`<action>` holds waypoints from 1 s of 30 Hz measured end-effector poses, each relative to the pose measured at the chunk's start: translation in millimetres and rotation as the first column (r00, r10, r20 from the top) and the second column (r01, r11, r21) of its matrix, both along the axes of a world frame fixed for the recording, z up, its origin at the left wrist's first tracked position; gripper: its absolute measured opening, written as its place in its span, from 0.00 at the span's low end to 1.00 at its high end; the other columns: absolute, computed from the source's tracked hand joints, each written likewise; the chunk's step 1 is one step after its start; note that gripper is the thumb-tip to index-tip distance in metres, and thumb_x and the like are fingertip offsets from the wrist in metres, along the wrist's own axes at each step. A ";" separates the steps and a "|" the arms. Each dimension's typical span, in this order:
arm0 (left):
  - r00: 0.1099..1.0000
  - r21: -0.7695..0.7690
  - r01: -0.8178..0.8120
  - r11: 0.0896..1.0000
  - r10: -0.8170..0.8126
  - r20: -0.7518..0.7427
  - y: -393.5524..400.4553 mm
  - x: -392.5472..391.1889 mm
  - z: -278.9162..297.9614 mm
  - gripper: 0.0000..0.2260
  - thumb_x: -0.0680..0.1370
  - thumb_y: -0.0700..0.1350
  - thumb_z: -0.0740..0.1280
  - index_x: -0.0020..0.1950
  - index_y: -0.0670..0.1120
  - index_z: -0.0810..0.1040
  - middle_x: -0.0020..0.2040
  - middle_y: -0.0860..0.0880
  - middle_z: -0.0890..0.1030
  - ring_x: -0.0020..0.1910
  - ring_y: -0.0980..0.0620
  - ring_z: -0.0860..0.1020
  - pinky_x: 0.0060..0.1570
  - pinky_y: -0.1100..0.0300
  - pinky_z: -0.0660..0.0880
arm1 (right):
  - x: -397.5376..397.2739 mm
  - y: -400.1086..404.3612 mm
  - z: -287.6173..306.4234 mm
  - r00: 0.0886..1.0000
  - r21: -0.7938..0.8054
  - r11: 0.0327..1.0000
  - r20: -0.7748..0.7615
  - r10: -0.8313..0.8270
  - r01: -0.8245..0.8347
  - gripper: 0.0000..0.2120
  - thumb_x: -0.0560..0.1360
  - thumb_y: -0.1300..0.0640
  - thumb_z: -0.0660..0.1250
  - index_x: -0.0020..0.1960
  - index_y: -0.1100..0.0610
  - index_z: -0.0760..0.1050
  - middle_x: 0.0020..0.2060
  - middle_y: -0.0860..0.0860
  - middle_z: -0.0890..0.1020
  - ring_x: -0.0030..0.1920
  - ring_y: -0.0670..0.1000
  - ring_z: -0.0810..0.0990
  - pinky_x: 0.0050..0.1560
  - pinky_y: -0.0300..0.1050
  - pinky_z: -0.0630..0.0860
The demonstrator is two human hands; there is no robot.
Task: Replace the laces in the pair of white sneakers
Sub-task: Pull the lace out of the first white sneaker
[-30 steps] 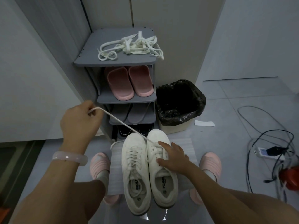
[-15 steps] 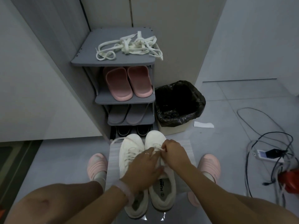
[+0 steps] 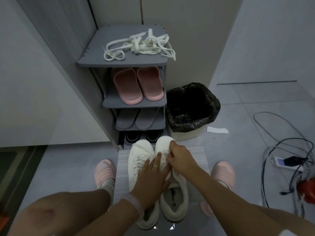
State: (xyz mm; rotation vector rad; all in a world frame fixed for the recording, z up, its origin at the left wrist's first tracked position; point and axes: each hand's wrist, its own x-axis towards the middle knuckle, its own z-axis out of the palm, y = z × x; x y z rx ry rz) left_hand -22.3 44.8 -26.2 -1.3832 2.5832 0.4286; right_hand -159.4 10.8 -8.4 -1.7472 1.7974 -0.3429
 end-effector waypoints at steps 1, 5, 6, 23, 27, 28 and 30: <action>1.000 0.002 -0.001 1.000 0.001 0.000 -0.6 0.3 -0.3 0.25 0.81 0.56 0.49 0.76 0.54 0.46 0.77 0.43 0.40 0.76 0.51 0.43 0.73 0.52 0.39 | -3.8 -1.5 2.2 0.995 0.061 0.998 0.098 -0.017 0.011 0.05 0.75 0.62 0.59 0.47 0.57 0.62 0.35 0.50 0.71 0.39 0.51 0.72 0.36 0.42 0.67; 0.999 -0.017 -0.007 1.000 0.008 0.047 0.9 0.9 -2.7 0.23 0.81 0.57 0.46 0.75 0.53 0.52 0.77 0.43 0.42 0.76 0.51 0.49 0.72 0.50 0.39 | -30.7 -9.5 16.0 0.989 0.207 0.968 0.022 0.143 -0.145 0.12 0.72 0.64 0.63 0.53 0.56 0.64 0.38 0.49 0.70 0.37 0.48 0.70 0.31 0.37 0.63; 0.998 -0.021 -0.015 1.000 0.017 0.066 2.3 -0.2 -0.4 0.23 0.81 0.57 0.45 0.75 0.53 0.53 0.77 0.43 0.44 0.76 0.50 0.51 0.72 0.48 0.40 | -35.3 -11.4 18.6 0.974 0.161 0.972 -0.115 0.193 -0.173 0.13 0.72 0.64 0.63 0.54 0.57 0.65 0.39 0.50 0.70 0.38 0.49 0.70 0.33 0.38 0.63; 0.992 -0.329 0.125 0.936 -0.120 0.034 10.0 1.4 8.4 0.21 0.75 0.53 0.51 0.55 0.53 0.81 0.63 0.54 0.77 0.64 0.49 0.74 0.61 0.41 0.59 | -76.7 -13.5 19.6 0.853 0.024 0.986 -0.497 0.156 -0.166 0.06 0.74 0.58 0.60 0.48 0.51 0.64 0.38 0.47 0.73 0.47 0.53 0.73 0.52 0.45 0.61; 0.992 -0.359 0.119 0.926 -0.128 -0.003 12.2 -4.1 8.9 0.14 0.72 0.54 0.63 0.53 0.52 0.83 0.60 0.50 0.80 0.59 0.50 0.78 0.58 0.43 0.73 | -61.2 -8.8 21.2 0.963 0.009 0.965 0.061 -0.261 0.261 0.05 0.75 0.64 0.62 0.49 0.57 0.71 0.38 0.51 0.75 0.42 0.53 0.75 0.43 0.43 0.69; 0.993 -0.346 0.093 0.934 -0.111 -0.032 10.9 -6.1 9.8 0.14 0.68 0.54 0.71 0.51 0.52 0.83 0.58 0.48 0.81 0.56 0.50 0.80 0.54 0.47 0.77 | -58.1 -5.9 22.5 0.892 0.148 0.930 0.267 -0.365 0.337 0.05 0.74 0.66 0.62 0.48 0.58 0.72 0.37 0.51 0.76 0.41 0.52 0.76 0.42 0.42 0.71; 0.990 -0.291 0.085 0.953 -0.115 -0.087 7.7 -9.5 10.2 0.20 0.58 0.54 0.79 0.46 0.49 0.84 0.50 0.47 0.84 0.47 0.50 0.83 0.44 0.57 0.80 | -57.8 -0.6 25.1 0.841 0.308 0.907 0.372 -0.393 0.287 0.05 0.75 0.66 0.61 0.45 0.57 0.72 0.38 0.52 0.77 0.41 0.51 0.77 0.41 0.42 0.75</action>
